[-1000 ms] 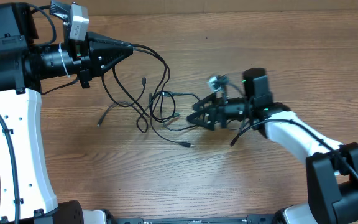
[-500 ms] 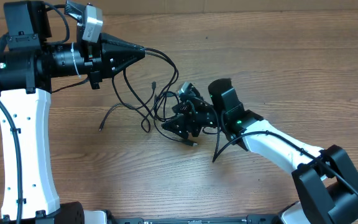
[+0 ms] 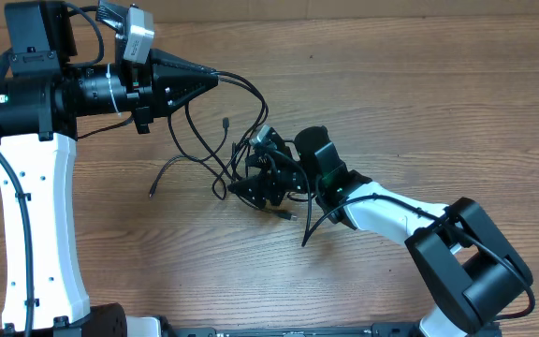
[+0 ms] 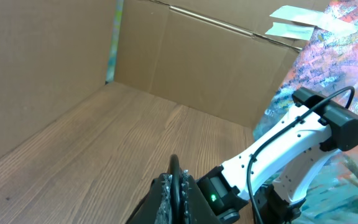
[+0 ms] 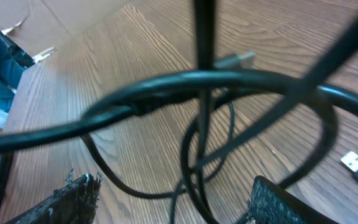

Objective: Untangle cables

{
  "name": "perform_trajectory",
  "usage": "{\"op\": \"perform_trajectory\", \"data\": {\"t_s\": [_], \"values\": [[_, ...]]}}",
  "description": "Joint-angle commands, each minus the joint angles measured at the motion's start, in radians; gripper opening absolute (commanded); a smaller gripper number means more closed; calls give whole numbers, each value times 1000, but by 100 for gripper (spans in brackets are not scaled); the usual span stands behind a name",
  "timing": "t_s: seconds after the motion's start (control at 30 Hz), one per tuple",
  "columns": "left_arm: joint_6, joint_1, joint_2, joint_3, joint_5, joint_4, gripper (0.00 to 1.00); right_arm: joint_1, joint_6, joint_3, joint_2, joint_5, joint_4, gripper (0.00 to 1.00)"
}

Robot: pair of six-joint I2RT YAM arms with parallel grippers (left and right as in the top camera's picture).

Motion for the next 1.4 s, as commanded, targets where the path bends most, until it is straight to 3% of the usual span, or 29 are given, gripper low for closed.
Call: {"op": "perform_trajectory", "data": {"t_s": [0.0, 0.23, 0.3, 0.43, 0.47, 0.5, 0.57, 0.83, 1.0, 1.13, 1.37], "values": [[-27, -13, -28, 22, 27, 4, 4, 23, 14, 7, 7, 44, 11, 77], [-28, -13, -28, 22, 27, 3, 4, 39, 14, 7, 53, 47, 20, 66], [-28, -13, -28, 22, 26, 3, 4, 42, 15, 7, 65, 47, 22, 58], [-28, -13, -28, 22, 23, 3, 4, 42, 19, 7, 68, 46, 24, 38], [-28, -13, -28, 22, 23, 3, 4, 42, 19, 7, 68, 46, 26, 31], [-28, -13, -28, 22, 23, 3, 4, 42, 19, 7, 68, 46, 22, 17], [-28, -13, -28, 22, 19, 3, 4, 42, 36, 7, 68, 46, 19, 5], [-28, -13, -28, 22, 3, 3, 4, 37, 100, 7, 68, -1, 31, 4], [-58, -13, -28, 22, -166, 2, 4, -10, 238, 8, 56, -169, 96, 4], [-88, -13, -28, 22, -257, -2, 4, -70, 375, 8, 39, -346, 230, 4], [-88, -13, -27, 22, -322, -26, 4, -171, 704, 8, 34, -535, 626, 4]]}}
